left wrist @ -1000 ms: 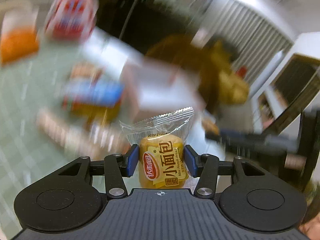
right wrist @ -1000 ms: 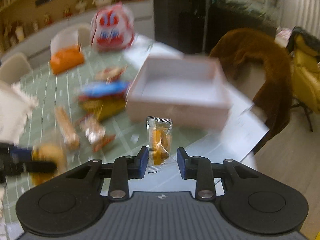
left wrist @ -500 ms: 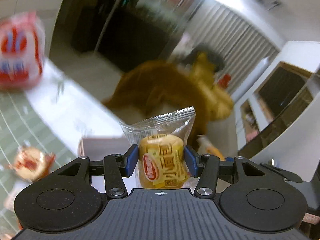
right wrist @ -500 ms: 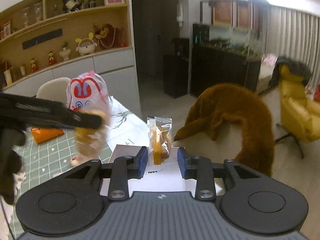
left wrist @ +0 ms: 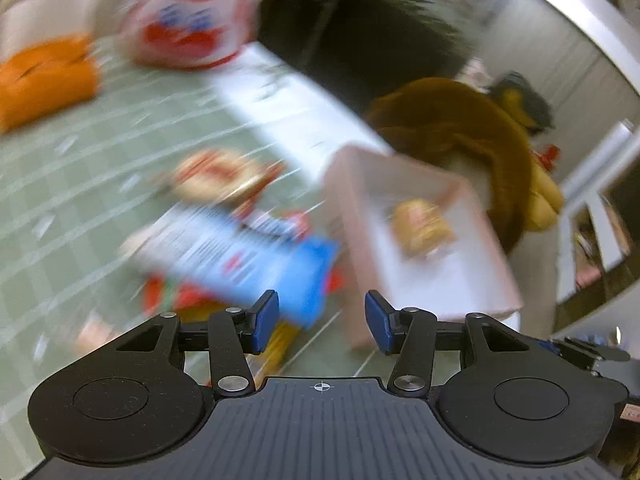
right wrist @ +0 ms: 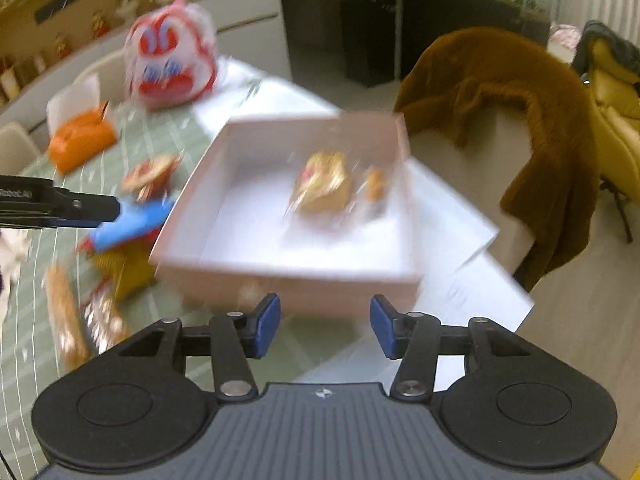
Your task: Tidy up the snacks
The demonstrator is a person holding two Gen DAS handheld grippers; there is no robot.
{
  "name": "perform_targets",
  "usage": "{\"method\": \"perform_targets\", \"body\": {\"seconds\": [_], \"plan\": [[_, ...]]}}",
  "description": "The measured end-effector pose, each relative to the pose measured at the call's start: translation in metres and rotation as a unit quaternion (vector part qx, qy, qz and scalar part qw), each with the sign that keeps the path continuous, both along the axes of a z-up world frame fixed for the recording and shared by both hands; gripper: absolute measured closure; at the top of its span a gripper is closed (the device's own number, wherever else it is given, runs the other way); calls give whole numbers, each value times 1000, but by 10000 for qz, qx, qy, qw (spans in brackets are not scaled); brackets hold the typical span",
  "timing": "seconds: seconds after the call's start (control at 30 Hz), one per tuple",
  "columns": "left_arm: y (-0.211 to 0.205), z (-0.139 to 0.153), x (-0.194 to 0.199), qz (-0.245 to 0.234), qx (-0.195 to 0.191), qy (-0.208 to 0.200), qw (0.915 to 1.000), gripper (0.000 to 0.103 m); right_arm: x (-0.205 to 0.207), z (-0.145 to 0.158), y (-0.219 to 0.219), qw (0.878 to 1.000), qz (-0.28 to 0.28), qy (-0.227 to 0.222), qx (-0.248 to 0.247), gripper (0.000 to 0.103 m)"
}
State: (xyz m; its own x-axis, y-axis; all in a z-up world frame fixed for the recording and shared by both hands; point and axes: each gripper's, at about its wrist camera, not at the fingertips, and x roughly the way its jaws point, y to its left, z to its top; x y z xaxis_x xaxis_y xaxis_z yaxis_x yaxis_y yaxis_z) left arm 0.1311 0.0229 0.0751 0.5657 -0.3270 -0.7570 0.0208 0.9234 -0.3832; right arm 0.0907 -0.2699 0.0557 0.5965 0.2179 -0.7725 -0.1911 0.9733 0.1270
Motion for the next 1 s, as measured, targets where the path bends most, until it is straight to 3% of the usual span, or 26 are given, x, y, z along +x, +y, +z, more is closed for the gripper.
{"method": "perform_targets", "body": {"seconds": [0.2,0.47,0.67,0.83,0.9,0.97,1.0], "plan": [[29,-27,-60,322,-38,231,9992,50,-11,-9,46,9996,197,159,119,46],[49,-18,-101,505,233,377,9977,51,-13,-2,104,9960,884,42,157,43],[71,-17,-101,1087,30,419,9932,51,1,-5,151,9902,1395,-16,-86,40],[80,-13,-100,1406,-119,362,9893,51,8,-19,177,9863,1629,235,-113,40],[81,-14,-100,1433,-127,376,9889,51,4,-24,177,9846,1698,407,-12,46],[81,-15,-98,1420,-119,402,9890,51,-5,-28,174,9823,1807,486,16,64],[80,-17,-97,1414,-106,416,9890,51,-10,-29,171,9817,1838,489,5,64]]}}
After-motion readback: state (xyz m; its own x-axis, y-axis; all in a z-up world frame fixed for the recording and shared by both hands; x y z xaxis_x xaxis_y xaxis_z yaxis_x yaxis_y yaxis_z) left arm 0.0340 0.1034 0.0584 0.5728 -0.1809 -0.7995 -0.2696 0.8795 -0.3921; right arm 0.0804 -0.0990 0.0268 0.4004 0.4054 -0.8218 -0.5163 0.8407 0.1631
